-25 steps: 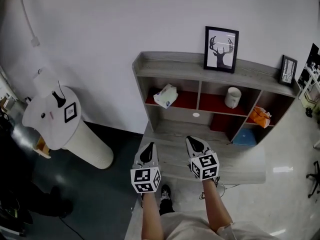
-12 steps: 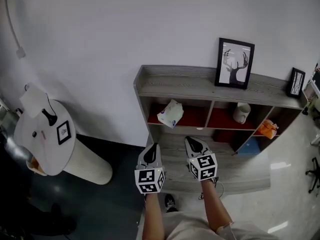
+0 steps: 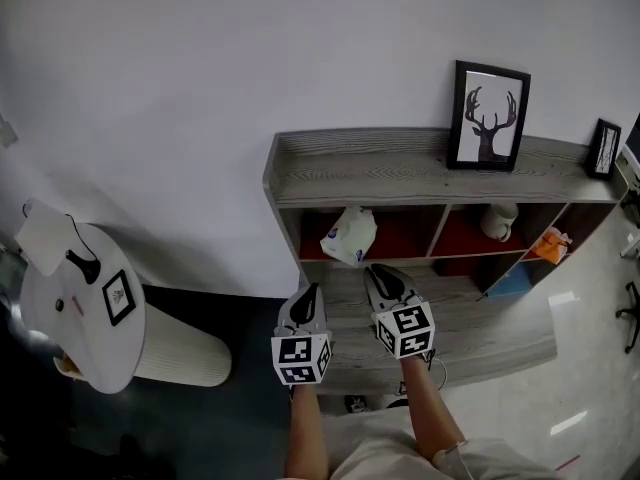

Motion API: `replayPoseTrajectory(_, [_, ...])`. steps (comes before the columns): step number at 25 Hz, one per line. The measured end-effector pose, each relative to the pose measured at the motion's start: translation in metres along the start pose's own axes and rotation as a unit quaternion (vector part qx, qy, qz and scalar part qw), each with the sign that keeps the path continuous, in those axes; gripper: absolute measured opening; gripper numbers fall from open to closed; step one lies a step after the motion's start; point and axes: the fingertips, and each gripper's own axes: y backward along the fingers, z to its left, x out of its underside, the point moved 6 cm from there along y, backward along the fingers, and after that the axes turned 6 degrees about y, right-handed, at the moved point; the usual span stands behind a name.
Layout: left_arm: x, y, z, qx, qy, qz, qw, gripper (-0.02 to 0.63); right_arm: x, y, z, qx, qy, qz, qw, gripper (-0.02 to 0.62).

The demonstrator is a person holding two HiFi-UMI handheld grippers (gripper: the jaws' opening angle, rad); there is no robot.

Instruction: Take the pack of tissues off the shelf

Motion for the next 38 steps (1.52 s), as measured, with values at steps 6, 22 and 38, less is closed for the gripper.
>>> replayPoseTrajectory(6, [0.01, -0.019, 0.005, 0.033, -0.015, 0.019, 0.9992, 0.008, -0.001, -0.017, 0.002, 0.007, 0.017, 0.012, 1.0, 0.077])
replayPoseTrajectory(22, [0.012, -0.034, 0.041, 0.043, -0.014, 0.036, 0.9983, 0.008, -0.004, -0.059, 0.017, 0.058, 0.078, 0.051, 0.994, 0.121])
replayPoseTrajectory(38, [0.016, -0.032, 0.049, 0.04, -0.011, 0.044, 0.9982, 0.008, -0.007, -0.059, 0.021, 0.074, 0.09, 0.049, 0.992, 0.025])
